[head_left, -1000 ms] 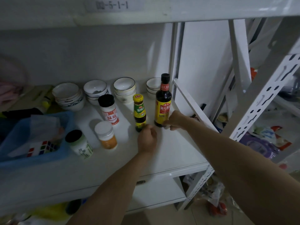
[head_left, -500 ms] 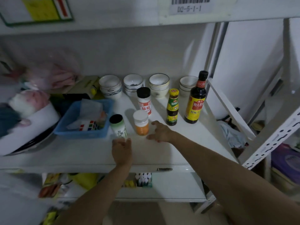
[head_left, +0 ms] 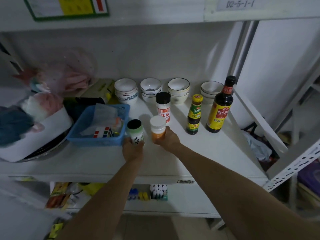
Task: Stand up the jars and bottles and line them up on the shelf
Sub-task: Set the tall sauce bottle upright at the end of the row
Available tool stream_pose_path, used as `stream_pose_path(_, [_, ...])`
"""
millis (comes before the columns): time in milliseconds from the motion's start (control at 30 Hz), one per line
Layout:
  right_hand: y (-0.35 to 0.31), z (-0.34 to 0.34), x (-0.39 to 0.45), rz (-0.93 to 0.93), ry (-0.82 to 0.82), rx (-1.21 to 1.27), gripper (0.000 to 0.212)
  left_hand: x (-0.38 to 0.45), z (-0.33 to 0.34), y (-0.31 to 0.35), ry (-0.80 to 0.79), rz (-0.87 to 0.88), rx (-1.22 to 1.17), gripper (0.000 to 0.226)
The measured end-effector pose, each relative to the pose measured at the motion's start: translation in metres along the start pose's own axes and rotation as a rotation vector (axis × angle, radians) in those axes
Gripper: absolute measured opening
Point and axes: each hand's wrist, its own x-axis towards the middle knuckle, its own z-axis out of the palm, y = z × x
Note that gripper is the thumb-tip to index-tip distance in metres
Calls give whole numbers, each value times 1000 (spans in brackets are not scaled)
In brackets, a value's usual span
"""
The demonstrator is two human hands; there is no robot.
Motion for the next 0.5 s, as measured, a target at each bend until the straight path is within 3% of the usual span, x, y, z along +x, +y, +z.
stream_pose_path(500, [-2, -5, 17, 40, -53, -8, 64, 21, 13, -1, -14, 94, 77, 42])
